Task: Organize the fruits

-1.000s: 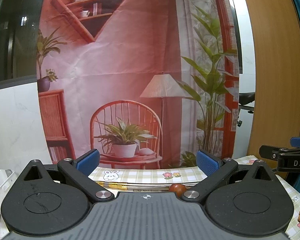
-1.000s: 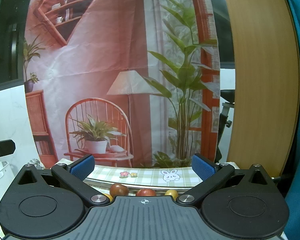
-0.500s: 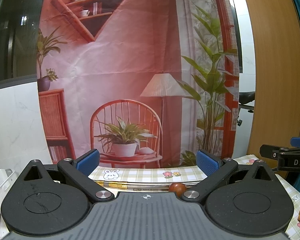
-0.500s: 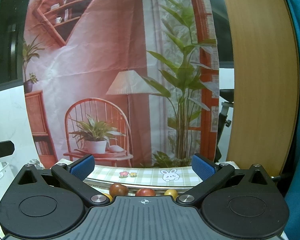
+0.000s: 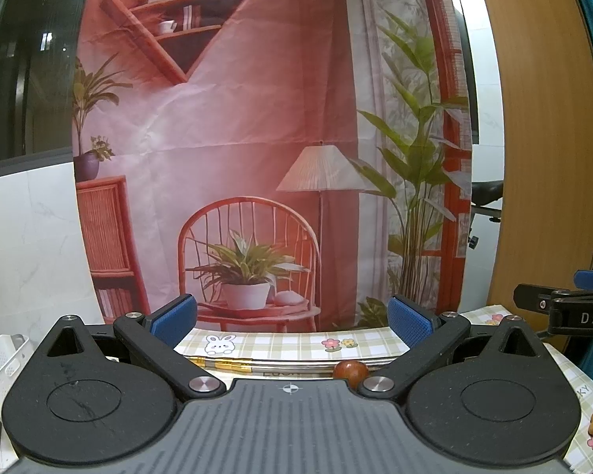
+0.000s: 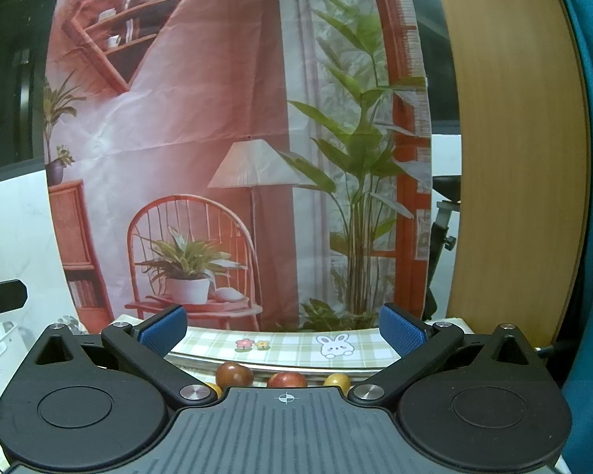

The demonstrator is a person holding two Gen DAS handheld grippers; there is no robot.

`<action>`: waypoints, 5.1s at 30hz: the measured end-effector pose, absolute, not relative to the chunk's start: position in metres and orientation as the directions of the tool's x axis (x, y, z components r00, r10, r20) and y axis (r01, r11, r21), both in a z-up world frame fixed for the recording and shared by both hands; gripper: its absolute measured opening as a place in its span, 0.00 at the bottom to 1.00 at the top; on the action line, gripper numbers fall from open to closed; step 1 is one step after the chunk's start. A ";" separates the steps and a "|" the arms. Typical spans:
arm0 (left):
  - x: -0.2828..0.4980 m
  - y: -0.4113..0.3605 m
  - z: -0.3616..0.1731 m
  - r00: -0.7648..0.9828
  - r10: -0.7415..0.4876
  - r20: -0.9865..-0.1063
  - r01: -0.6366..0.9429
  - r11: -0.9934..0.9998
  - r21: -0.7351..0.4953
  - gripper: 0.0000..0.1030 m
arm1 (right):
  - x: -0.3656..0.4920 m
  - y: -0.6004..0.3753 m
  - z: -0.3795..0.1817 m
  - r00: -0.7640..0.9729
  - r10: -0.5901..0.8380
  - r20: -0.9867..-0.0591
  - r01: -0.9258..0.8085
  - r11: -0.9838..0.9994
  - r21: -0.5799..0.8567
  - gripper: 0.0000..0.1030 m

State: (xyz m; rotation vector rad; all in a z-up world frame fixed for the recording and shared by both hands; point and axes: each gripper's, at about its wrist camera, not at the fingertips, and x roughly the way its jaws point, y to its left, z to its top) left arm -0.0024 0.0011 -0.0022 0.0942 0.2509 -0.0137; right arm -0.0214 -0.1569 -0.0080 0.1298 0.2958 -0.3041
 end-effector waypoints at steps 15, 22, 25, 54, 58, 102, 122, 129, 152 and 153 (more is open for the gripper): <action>-0.002 0.001 -0.001 0.968 -0.001 -0.249 0.025 0.995 0.091 1.00 | -0.022 -0.157 -0.008 0.911 -0.276 -0.306 0.314 0.946 0.083 1.00; -0.002 0.001 -0.001 0.968 0.000 -0.250 0.024 0.996 0.091 1.00 | -0.022 -0.156 -0.009 0.911 -0.275 -0.306 0.314 0.946 0.084 1.00; -0.003 0.000 -0.001 0.968 0.001 -0.251 0.023 0.995 0.092 1.00 | -0.024 -0.159 -0.009 0.911 -0.275 -0.307 0.314 0.945 0.085 1.00; 0.082 0.064 -0.085 0.852 0.060 -0.519 -0.052 0.998 0.030 1.00 | 0.042 -0.203 -0.105 0.872 -0.173 -0.458 0.280 0.943 0.177 1.00; 0.100 0.070 -0.110 0.819 0.038 -0.572 -0.039 0.999 0.011 1.00 | 0.058 -0.204 -0.123 0.856 -0.156 -0.492 0.275 0.945 0.179 1.00; 0.262 0.002 -0.259 0.350 -0.478 -0.806 -0.056 0.848 -0.528 0.35 | 0.096 -0.242 -0.198 0.747 -0.158 -0.646 0.376 0.901 0.215 1.00; 0.244 0.011 -0.230 0.452 -0.447 -0.772 0.040 0.875 -0.483 0.28 | 0.094 -0.249 -0.203 0.742 -0.159 -0.651 0.391 0.892 0.227 1.00; 0.215 0.021 -0.218 0.519 -0.425 -0.742 0.118 0.895 -0.430 0.28 | 0.099 -0.245 -0.209 0.749 -0.145 -0.647 0.362 0.907 0.215 1.00; 0.163 0.036 -0.206 0.614 -0.393 -0.685 0.229 0.919 -0.322 0.28 | 0.211 -0.193 -0.221 0.695 0.194 -0.692 -0.208 0.976 0.065 0.43; 0.163 0.037 -0.206 0.615 -0.394 -0.683 0.231 0.918 -0.321 0.28 | 0.214 -0.193 -0.224 0.685 0.211 -0.698 -0.212 0.973 0.087 0.43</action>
